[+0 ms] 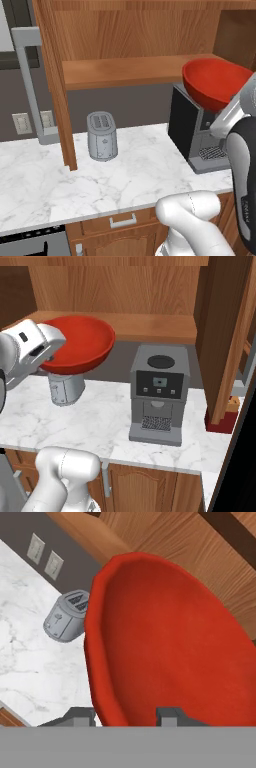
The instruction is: Move the bowls from the cabinet to the plates on the dining table.
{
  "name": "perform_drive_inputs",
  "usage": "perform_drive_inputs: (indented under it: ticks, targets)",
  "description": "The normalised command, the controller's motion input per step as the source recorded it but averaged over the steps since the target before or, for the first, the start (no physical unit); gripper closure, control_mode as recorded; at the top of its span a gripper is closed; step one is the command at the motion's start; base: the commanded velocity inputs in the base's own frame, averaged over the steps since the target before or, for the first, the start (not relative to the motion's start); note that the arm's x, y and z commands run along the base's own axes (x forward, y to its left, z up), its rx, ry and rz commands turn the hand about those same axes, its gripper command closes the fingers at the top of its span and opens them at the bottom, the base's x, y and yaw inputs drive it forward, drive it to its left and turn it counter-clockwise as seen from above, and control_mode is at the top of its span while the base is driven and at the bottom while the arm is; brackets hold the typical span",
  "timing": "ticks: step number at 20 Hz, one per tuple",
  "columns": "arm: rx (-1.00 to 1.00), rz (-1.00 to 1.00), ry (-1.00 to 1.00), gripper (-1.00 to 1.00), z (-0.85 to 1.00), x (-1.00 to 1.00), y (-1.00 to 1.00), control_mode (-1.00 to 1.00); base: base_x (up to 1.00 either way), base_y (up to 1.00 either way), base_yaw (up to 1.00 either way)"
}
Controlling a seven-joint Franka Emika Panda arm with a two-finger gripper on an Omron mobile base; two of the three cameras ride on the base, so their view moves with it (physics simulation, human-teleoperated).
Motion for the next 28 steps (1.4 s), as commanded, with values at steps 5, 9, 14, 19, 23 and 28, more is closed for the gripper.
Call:
perform_drive_inputs:
  ticks: [5,9,14,19,23,28]
  targets:
    - [0.00,0.03,0.01,1.00,-0.05,0.00,0.04,-1.00,0.00,0.00,0.00]
    - [0.00,0.02,0.00,1.00,-0.02,0.00,0.00,-1.00,0.00,0.00,0.00]
    - [0.00,0.01,0.00,1.00,0.00,0.00,0.00,-1.00,0.00,0.00,0.00]
    - [0.00,0.00,0.00,1.00,0.00,0.00,0.00,1.00,-0.21,0.01,0.03]
    - [0.00,0.00,0.00,1.00,0.00,0.00,0.00,1.00,-0.55,0.00,0.03]
    - [0.00,0.00,0.00,1.00,0.00,0.00,0.00,1.00,-0.62,0.03,0.02]
